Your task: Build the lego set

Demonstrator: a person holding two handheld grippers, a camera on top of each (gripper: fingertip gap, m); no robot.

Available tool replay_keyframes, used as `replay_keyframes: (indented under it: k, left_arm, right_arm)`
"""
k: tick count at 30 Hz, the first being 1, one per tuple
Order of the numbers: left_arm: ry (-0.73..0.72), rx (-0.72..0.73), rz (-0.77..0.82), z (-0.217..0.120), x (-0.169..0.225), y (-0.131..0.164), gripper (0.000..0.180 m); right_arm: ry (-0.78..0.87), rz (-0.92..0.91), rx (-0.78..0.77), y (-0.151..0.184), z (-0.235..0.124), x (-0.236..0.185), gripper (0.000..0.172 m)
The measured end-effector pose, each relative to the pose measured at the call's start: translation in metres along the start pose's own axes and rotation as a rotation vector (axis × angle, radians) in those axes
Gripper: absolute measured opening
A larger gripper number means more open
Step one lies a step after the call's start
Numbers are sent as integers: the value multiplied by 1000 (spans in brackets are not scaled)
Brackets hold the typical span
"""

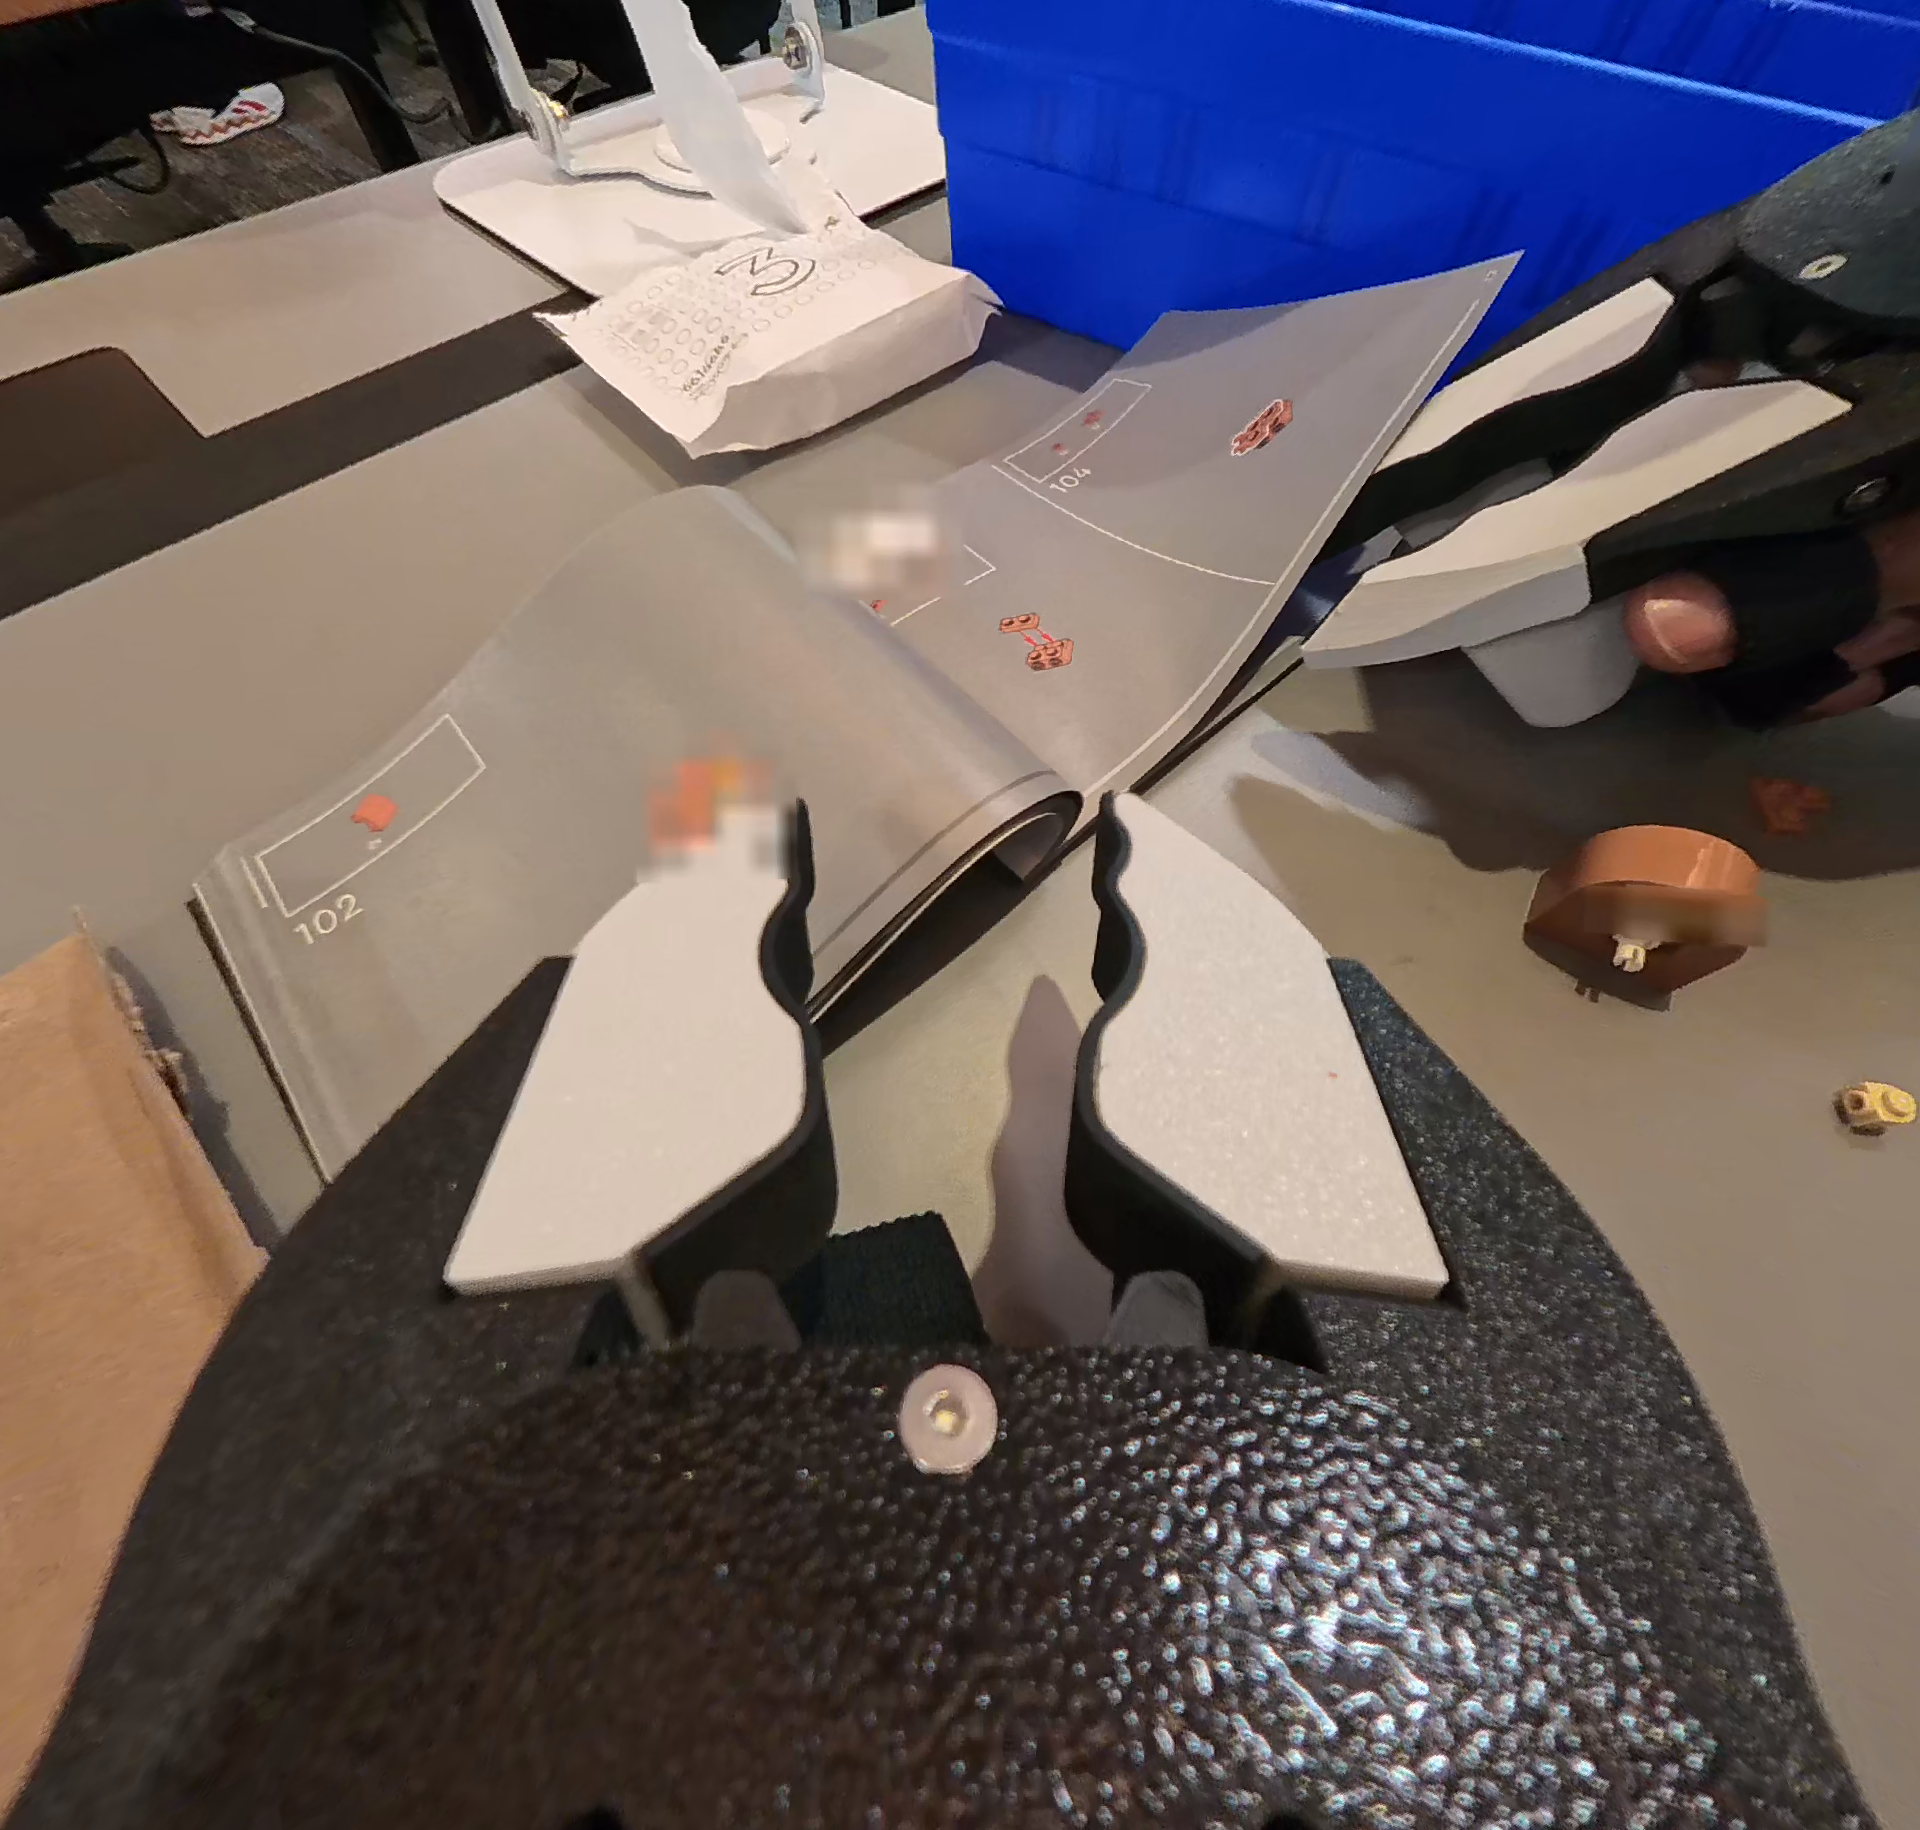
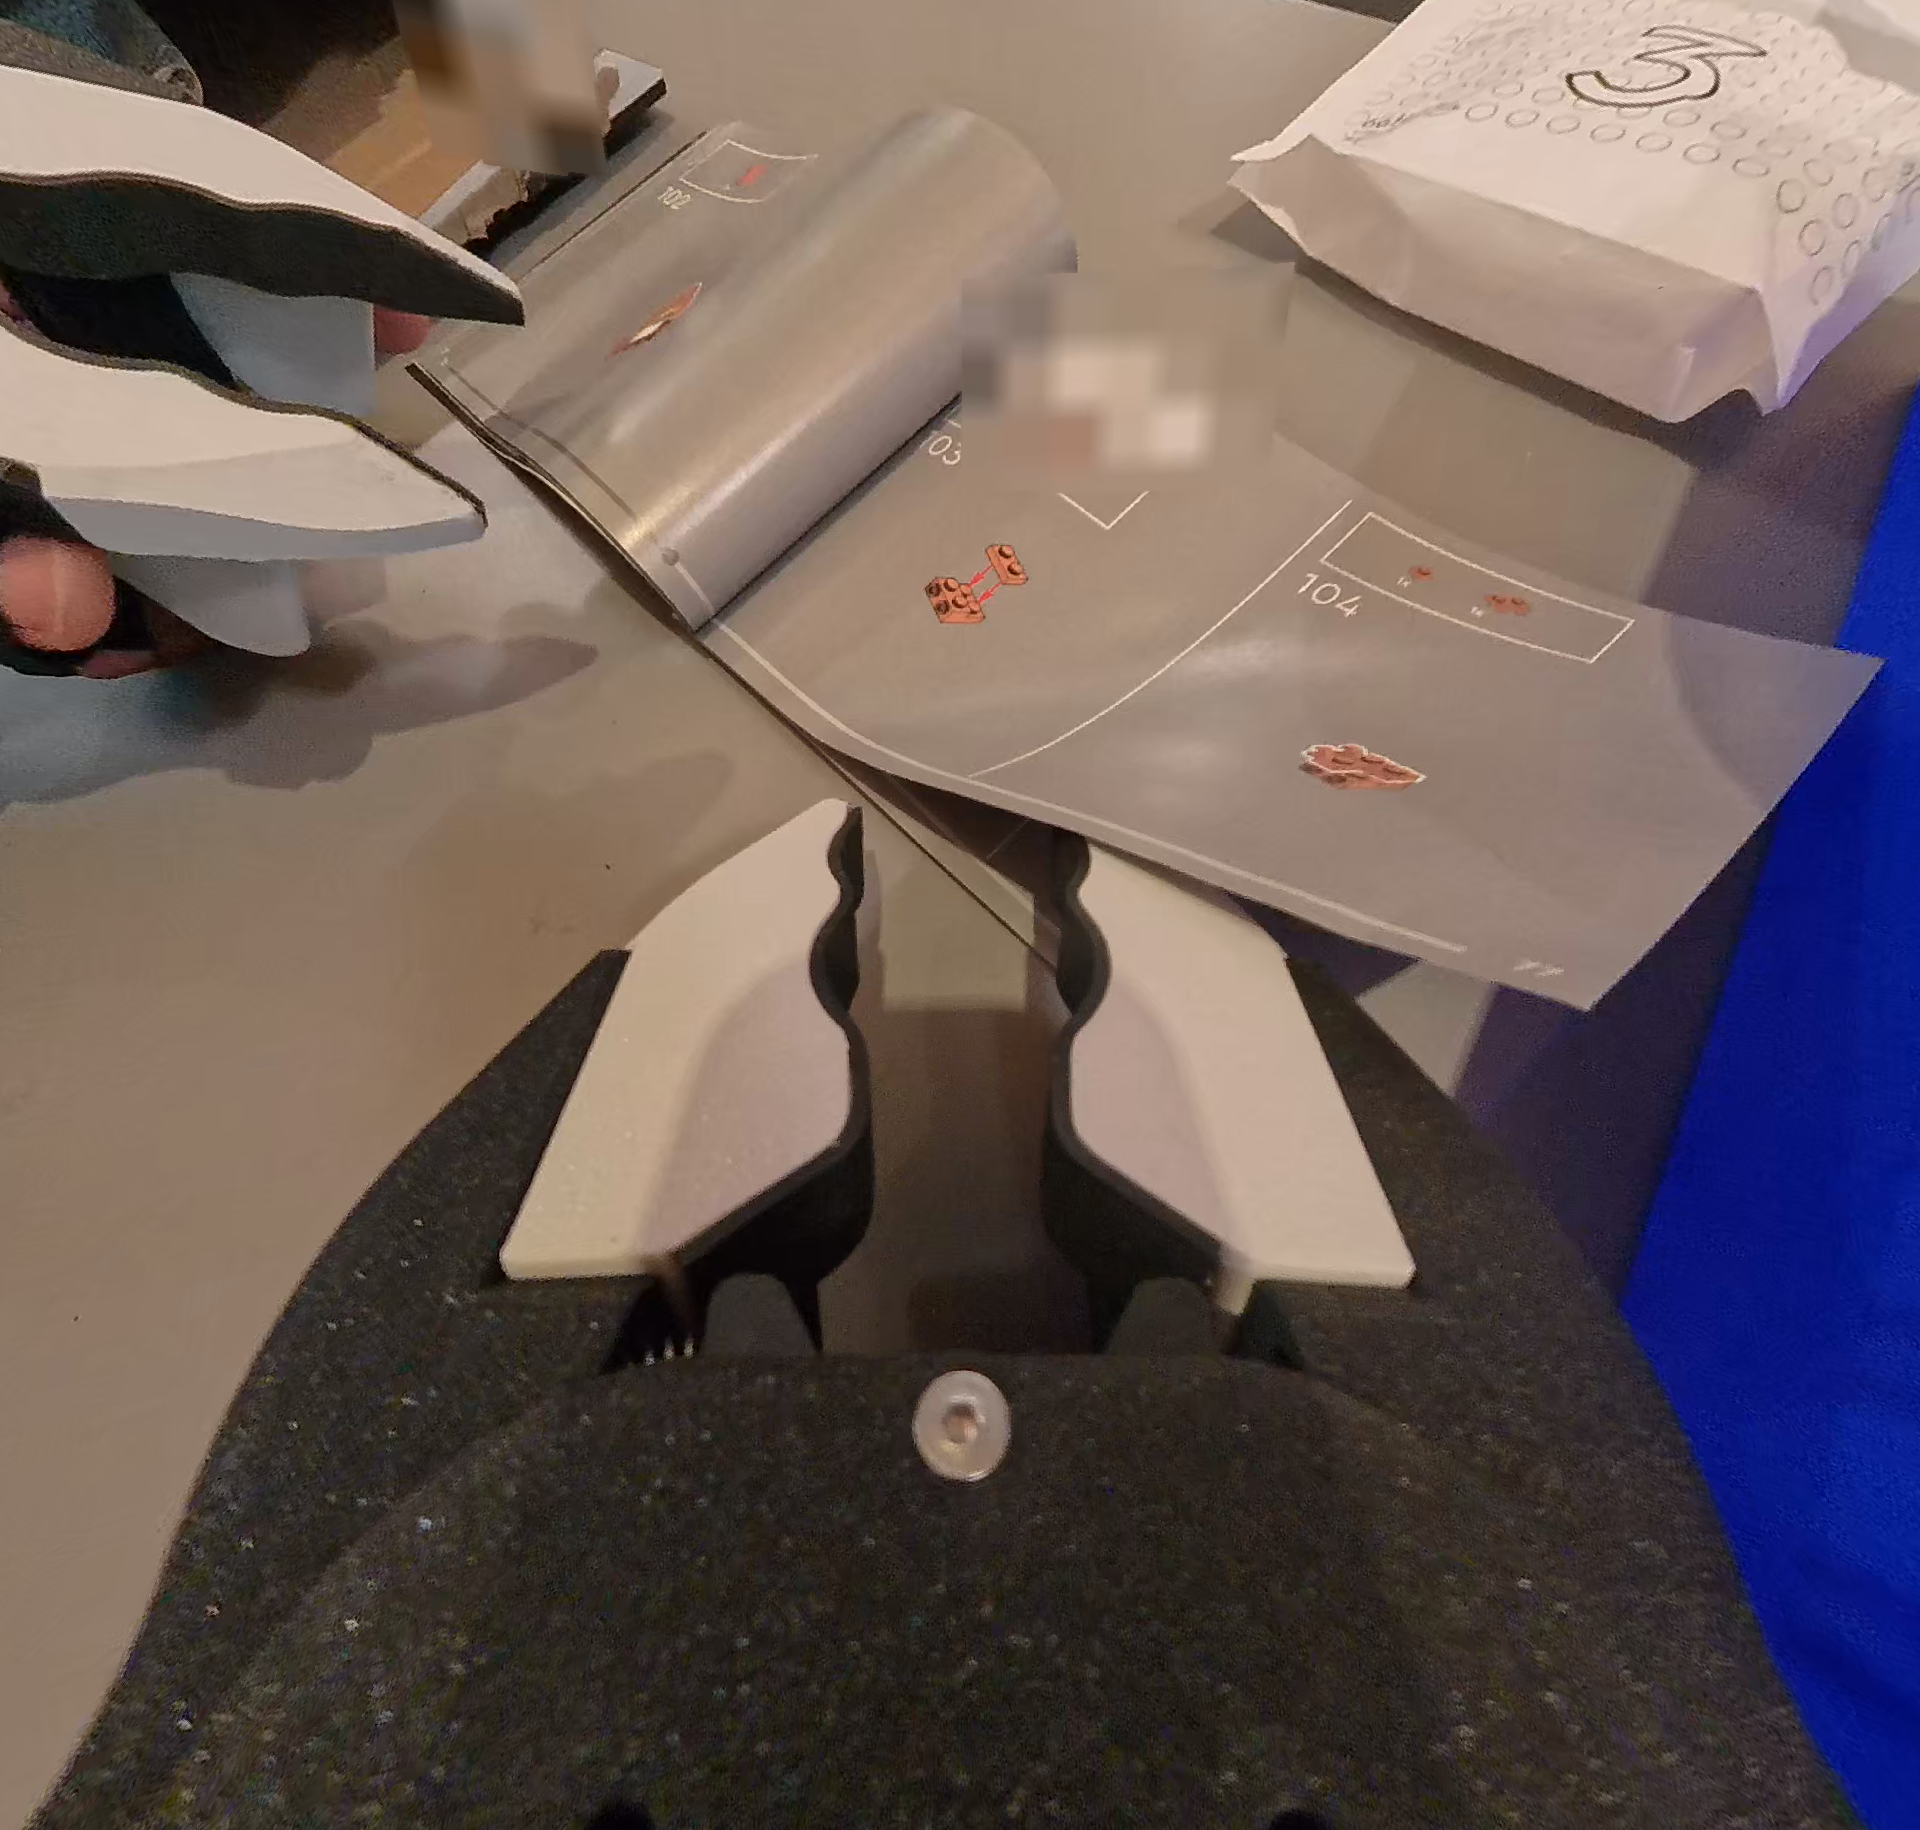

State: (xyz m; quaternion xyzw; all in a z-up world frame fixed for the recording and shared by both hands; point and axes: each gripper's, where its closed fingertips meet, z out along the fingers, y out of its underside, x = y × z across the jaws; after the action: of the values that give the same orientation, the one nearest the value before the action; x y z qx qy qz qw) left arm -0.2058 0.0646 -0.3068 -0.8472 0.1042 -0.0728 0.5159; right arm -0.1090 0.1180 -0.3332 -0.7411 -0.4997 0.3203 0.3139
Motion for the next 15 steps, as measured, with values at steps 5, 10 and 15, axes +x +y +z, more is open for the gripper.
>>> replay_keyframes:
  k: [5,10,15]
  left_arm:
    - [-24,-24,-9,-1,-4,3,52]
    - [-39,-70,-24,-2,-7,9,53]
    - [-34,-70,-22,-2,-5,9,53]
  right_arm:
    - [0,-6,0,0,0,0,34]
    - [-1,-11,0,0,1,-1,34]
    - [-1,-12,0,0,1,-1,34]
